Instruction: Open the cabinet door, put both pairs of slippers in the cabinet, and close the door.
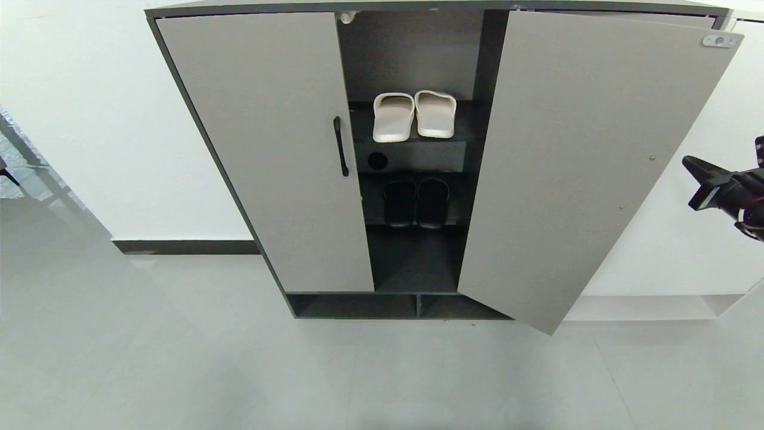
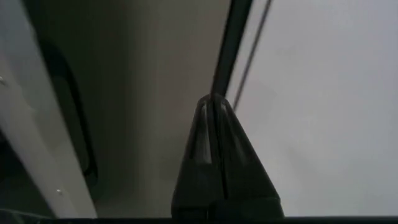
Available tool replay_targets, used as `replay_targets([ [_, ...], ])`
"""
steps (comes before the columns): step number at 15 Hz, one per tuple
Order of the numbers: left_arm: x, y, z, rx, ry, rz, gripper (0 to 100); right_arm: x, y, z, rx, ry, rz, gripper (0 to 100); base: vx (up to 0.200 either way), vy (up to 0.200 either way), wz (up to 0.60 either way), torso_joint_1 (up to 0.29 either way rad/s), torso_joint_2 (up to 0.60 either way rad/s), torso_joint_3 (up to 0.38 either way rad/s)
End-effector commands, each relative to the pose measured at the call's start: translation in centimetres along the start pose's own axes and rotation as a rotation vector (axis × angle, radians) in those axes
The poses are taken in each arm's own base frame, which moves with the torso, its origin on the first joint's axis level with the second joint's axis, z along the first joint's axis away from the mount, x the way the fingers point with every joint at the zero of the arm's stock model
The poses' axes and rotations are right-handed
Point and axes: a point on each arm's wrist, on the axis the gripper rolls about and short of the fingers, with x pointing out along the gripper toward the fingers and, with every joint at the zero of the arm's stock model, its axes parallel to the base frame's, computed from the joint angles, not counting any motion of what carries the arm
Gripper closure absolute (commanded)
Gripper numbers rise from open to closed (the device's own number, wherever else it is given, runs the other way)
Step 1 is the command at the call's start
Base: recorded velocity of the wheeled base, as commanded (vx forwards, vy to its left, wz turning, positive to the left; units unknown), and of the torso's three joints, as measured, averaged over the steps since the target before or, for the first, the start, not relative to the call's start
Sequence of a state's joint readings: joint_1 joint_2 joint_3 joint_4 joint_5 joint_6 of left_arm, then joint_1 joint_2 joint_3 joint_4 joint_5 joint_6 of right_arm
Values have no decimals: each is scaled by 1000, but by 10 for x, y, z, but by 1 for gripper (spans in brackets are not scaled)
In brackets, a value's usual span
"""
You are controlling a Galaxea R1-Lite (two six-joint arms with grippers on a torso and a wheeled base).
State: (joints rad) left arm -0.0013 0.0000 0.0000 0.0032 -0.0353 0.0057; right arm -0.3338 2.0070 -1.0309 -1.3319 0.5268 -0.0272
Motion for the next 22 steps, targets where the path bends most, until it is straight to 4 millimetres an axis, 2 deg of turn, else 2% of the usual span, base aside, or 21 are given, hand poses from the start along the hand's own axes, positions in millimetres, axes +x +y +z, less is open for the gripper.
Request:
replay_targets([
  [1, 0, 0, 0, 0, 1, 0, 100, 13, -8, -48, 50, 46, 78, 100, 0, 0, 0, 0, 0, 0],
  [6, 0, 0, 0, -1, 1, 0, 100, 16, 4, -64, 156, 79, 193, 100, 0, 0, 0, 0, 0, 0],
  [12, 0, 0, 0, -1, 1, 0, 100, -26, 35, -80, 251, 166, 480, 100, 0, 0, 0, 0, 0, 0],
  [14, 0, 0, 0, 0, 1, 0, 100, -44, 63, -82, 298, 176, 562, 100, 0, 0, 0, 0, 0, 0],
  [15, 0, 0, 0, 0, 1, 0, 100, -57, 81, -77, 330, 202, 636, 100, 0, 0, 0, 0, 0, 0],
  [17, 0, 0, 0, 0, 1, 0, 100, -88, 138, -47, 376, 215, 872, 100, 0, 0, 0, 0, 0, 0],
  [18, 0, 0, 0, 0, 1, 0, 100, -90, 150, -40, 368, 201, 912, 100, 0, 0, 0, 0, 0, 0],
  [19, 0, 0, 0, 0, 1, 0, 100, -84, 148, -38, 360, 187, 910, 100, 0, 0, 0, 0, 0, 0],
  [21, 0, 0, 0, -1, 1, 1, 100, -66, 137, -55, 343, 194, 804, 100, 0, 0, 0, 0, 0, 0],
  [22, 0, 0, 0, 0, 1, 0, 100, -64, 138, -62, 350, 213, 761, 100, 0, 0, 0, 0, 0, 0],
])
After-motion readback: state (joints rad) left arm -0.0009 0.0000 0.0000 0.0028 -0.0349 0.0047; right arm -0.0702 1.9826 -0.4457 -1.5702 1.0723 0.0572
